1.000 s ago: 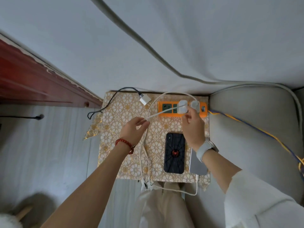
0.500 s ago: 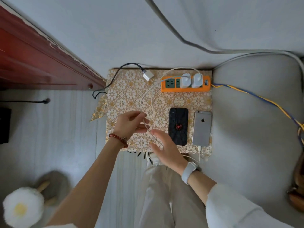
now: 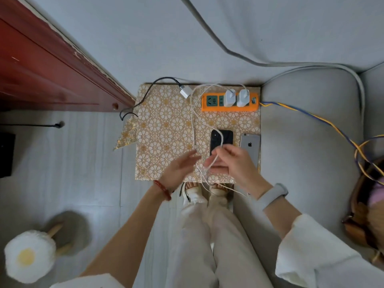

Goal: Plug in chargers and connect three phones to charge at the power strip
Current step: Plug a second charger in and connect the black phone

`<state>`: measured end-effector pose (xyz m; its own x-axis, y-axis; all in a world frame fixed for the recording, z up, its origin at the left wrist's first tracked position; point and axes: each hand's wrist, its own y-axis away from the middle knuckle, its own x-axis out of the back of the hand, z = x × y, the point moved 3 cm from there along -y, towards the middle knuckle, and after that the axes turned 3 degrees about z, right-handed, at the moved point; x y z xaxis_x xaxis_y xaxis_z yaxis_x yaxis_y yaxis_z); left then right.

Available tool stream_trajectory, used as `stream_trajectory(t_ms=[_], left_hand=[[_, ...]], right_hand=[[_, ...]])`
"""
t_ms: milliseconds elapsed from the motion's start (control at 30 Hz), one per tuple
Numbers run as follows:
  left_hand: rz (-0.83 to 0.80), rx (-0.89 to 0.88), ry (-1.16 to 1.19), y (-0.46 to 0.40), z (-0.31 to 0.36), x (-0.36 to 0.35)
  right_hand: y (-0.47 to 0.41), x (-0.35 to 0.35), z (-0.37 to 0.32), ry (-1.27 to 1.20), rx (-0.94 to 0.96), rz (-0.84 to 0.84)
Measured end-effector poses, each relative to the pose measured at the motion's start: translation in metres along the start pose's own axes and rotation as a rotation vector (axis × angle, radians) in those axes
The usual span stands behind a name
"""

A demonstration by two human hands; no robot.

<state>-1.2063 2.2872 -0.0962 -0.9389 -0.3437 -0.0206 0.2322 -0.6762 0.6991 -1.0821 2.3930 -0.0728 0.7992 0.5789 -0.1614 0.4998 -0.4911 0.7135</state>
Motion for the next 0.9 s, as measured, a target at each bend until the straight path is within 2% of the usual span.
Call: stream_trajectory(t_ms=[100, 200, 267, 333, 467, 567, 600, 667, 733, 767, 800, 867, 900], left_hand=[[-0.105, -0.013, -0.122, 0.015, -0.015, -0.029], [-0.008, 0.078, 0.194, 0.019, -0.010, -0.026], [0.053, 0.073, 0.450, 0.017, -0.001, -0.011], [0.075, 0.019, 0.647, 0.015, 0.010, 0.005], [0.135, -0.065, 0.782, 0.016, 0.027, 0.030], [0.269, -0.052, 0.891, 0.017, 0.024, 0.047], [0.372, -0.005, 0.852, 0.017, 0.019, 0.053], [0.569, 0.152, 0.620, 0.019, 0.002, 0.061], [0.654, 0.301, 0.236, 0.021, -0.013, 0.059], [0.670, 0.320, -0.024, 0.024, -0.019, 0.055], [0.692, 0.256, -0.242, 0.027, -0.023, 0.049], [0.692, -0.110, -0.461, 0.035, -0.018, 0.028], [0.627, -0.274, -0.540, 0.037, -0.013, 0.014]], right_hand=[[-0.005, 0.002, -0.028, -0.177, 0.064, -0.019], [-0.008, 0.007, -0.034, -0.207, 0.112, 0.015], [-0.005, 0.005, -0.019, -0.049, 0.064, 0.012], [0.005, -0.003, 0.008, 0.221, -0.004, -0.085], [0.034, -0.013, 0.061, 0.617, -0.078, -0.356], [0.037, 0.002, 0.079, 0.812, -0.118, -0.309], [0.035, 0.010, 0.079, 0.845, -0.095, -0.252], [0.029, 0.027, 0.067, 0.842, -0.016, -0.118], [0.023, 0.040, 0.047, 0.826, 0.080, -0.037], [0.019, 0.042, 0.038, 0.839, 0.111, -0.025], [0.017, 0.043, 0.030, 0.858, 0.134, -0.030], [0.014, 0.034, 0.021, 0.892, 0.179, -0.090], [0.014, 0.027, 0.018, 0.907, 0.203, -0.129]])
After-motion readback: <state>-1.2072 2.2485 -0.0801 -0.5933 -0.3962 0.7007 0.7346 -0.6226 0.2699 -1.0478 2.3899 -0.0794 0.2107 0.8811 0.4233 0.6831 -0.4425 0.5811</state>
